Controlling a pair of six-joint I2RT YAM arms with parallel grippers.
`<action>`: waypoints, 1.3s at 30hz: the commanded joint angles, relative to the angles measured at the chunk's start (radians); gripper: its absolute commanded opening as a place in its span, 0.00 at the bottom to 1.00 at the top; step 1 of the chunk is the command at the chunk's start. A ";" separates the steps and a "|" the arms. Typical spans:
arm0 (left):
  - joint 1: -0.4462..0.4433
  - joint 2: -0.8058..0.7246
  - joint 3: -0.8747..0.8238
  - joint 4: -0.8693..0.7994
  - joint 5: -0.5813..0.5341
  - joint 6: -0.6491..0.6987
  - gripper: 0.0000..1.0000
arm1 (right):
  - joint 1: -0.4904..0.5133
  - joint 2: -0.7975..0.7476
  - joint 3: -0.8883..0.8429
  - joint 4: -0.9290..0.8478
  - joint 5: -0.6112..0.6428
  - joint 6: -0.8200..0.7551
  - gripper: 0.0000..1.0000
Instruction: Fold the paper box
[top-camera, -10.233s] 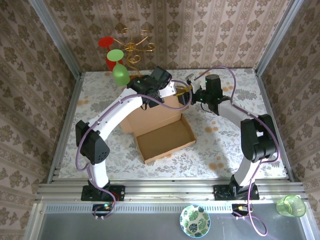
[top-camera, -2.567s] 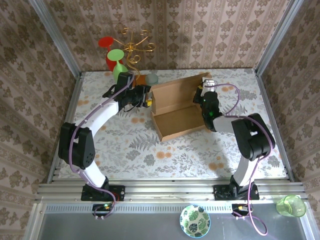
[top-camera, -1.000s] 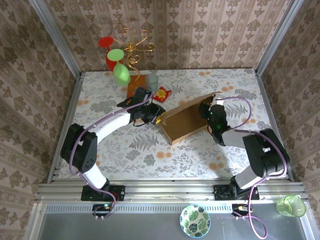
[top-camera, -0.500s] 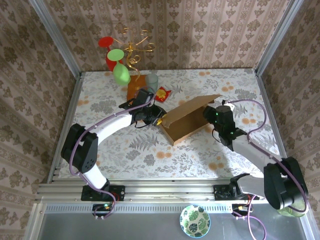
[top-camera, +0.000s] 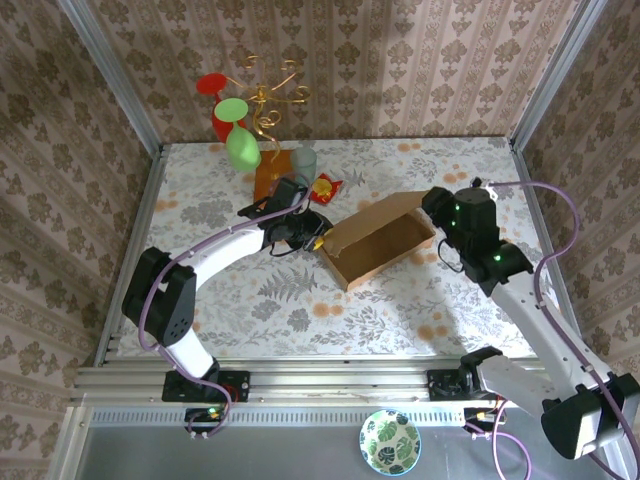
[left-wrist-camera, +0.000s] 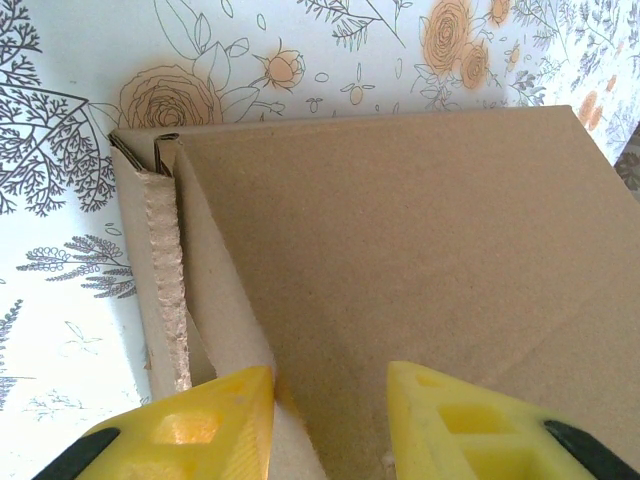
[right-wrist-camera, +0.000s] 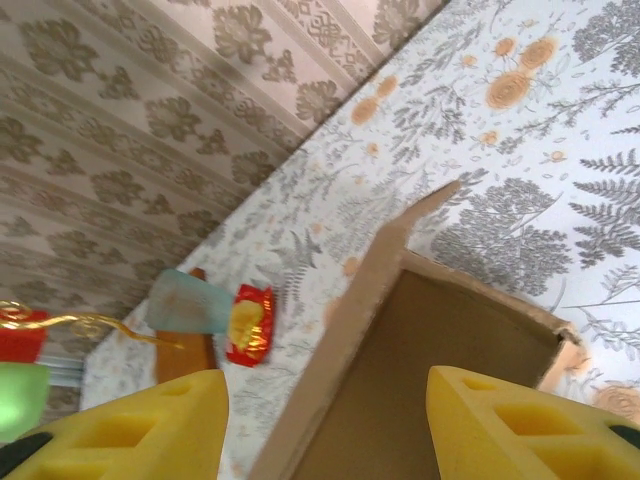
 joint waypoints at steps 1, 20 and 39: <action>-0.009 0.006 0.013 -0.028 -0.019 0.030 0.35 | -0.016 0.039 0.078 -0.148 -0.032 0.094 0.57; -0.017 0.050 0.025 -0.068 -0.007 0.097 0.35 | -0.113 0.332 0.102 -0.100 -0.282 0.258 0.58; -0.034 0.093 0.042 -0.118 -0.018 0.210 0.52 | -0.155 0.460 -0.075 -0.178 -0.253 0.157 0.38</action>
